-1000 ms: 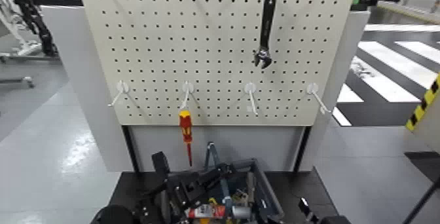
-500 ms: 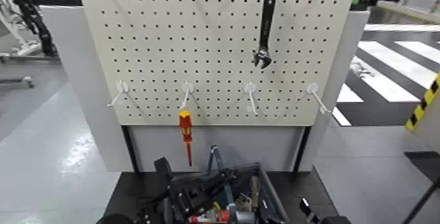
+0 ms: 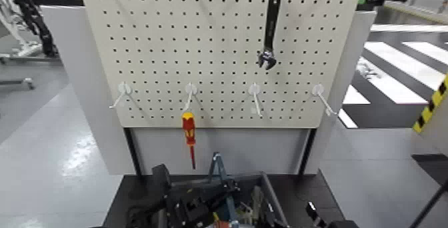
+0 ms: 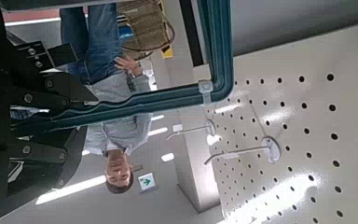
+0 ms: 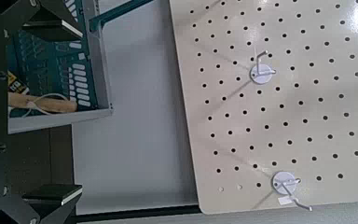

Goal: Grasp the handle of the crate.

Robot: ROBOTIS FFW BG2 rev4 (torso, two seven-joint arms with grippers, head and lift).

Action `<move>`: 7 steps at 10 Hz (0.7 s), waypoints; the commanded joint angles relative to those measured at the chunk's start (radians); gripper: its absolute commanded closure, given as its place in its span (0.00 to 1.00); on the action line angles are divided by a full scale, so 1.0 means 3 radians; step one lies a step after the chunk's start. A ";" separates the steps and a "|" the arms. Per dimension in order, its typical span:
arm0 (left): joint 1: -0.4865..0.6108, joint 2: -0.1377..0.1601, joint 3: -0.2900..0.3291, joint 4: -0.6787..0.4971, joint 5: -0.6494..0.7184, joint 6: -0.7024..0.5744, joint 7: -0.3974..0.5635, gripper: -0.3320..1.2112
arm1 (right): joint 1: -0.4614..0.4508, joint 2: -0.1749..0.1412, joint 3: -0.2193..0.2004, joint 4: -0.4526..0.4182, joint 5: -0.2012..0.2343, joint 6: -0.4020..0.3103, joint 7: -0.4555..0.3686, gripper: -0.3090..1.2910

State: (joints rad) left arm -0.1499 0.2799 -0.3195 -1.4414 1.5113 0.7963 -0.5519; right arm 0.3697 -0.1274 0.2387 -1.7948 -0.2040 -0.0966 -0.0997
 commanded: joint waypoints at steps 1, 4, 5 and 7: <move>0.0116 0.0023 0.0047 -0.0155 0.0091 0.0122 0.0060 0.99 | 0.0000 0.0005 -0.0003 0.0005 0.0000 0.0005 0.0000 0.29; 0.0147 0.0033 0.0027 -0.0211 0.0183 0.0199 0.0086 0.99 | 0.0005 0.0005 -0.0008 0.0010 0.0000 0.0000 -0.0005 0.29; 0.0147 0.0049 -0.0004 -0.0227 0.0239 0.0219 0.0101 0.99 | 0.0005 0.0010 -0.0008 0.0010 0.0000 0.0000 -0.0005 0.29; 0.0137 0.0084 -0.0091 -0.0232 0.0377 0.0271 0.0122 0.99 | 0.0005 0.0010 -0.0008 0.0010 0.0000 0.0000 -0.0005 0.29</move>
State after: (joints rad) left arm -0.1067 0.3019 -0.3387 -1.5096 1.6128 0.8718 -0.5162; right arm 0.3712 -0.1243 0.2362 -1.7917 -0.2040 -0.0966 -0.1012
